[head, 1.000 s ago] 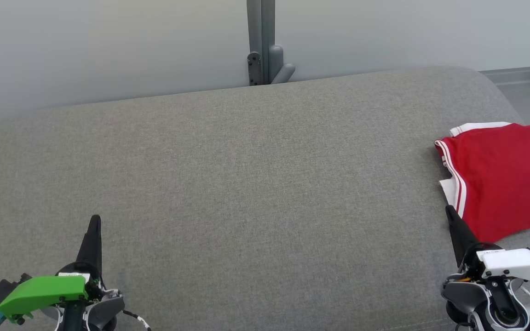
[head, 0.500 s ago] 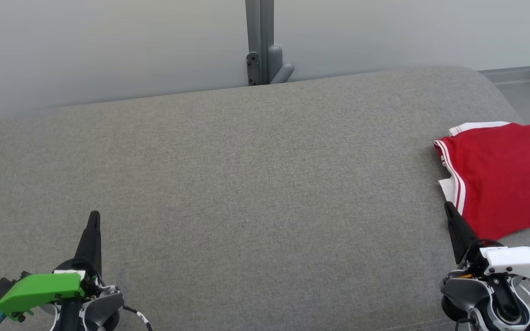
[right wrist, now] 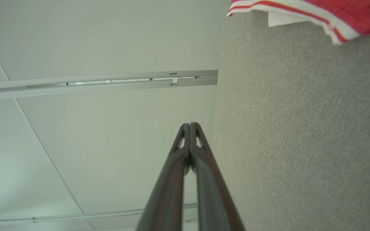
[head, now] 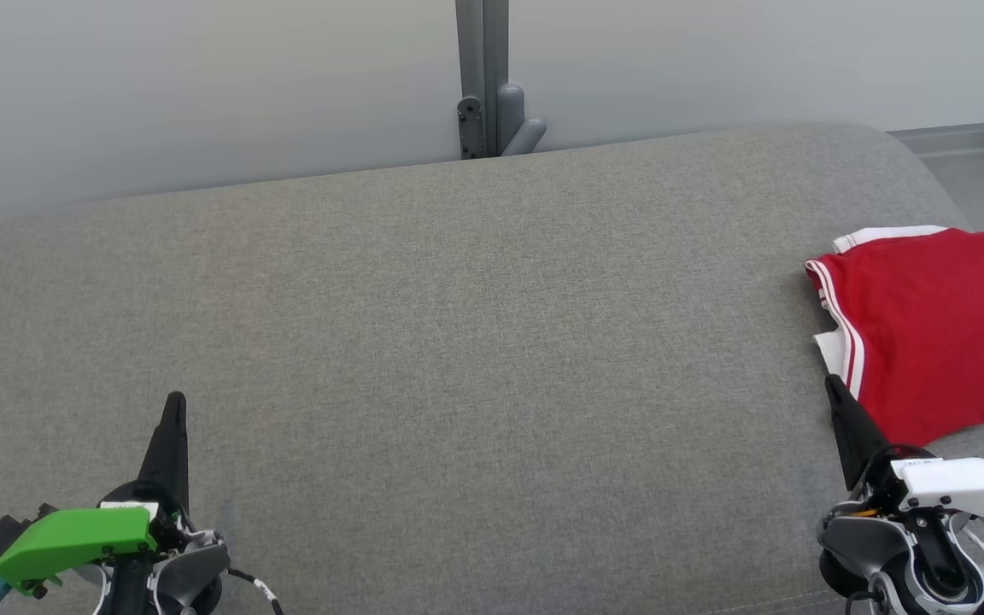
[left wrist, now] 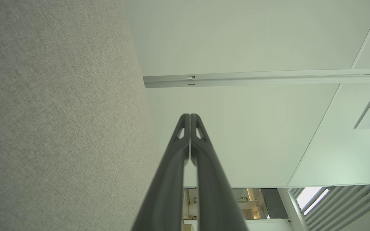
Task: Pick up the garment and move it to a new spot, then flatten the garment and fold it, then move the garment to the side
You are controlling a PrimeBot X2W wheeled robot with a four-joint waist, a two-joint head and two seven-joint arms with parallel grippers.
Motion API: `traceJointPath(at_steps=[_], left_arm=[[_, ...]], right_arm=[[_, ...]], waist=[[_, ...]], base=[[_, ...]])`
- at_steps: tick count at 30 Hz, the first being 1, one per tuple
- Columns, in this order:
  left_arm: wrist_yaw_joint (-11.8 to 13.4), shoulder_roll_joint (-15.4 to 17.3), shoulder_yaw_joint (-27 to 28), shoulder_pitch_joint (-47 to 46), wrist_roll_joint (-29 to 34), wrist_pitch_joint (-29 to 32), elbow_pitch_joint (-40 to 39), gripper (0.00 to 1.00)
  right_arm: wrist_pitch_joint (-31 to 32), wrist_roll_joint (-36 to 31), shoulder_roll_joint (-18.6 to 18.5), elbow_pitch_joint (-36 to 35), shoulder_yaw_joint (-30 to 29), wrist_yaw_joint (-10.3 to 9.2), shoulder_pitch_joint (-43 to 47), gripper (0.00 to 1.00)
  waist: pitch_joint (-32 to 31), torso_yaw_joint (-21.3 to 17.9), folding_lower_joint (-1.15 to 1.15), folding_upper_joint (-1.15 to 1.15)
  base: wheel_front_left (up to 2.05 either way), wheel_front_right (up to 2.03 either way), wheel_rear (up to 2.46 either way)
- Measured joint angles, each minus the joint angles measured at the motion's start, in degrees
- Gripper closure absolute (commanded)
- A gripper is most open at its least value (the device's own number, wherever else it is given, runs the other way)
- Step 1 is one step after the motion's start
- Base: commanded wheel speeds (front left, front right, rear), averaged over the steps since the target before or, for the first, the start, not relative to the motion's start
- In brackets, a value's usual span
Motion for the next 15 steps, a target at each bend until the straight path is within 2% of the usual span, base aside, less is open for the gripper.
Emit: traceJointPath(at_steps=[15], left_arm=[[0.0,0.0,0.0,0.0,0.0,0.0,0.0,1.00]], right_arm=[[0.0,0.0,0.0,0.0,0.0,0.00,0.0,1.00]], waist=[[0.0,0.0,0.00,0.00]], base=[[0.00,0.00,0.00]])
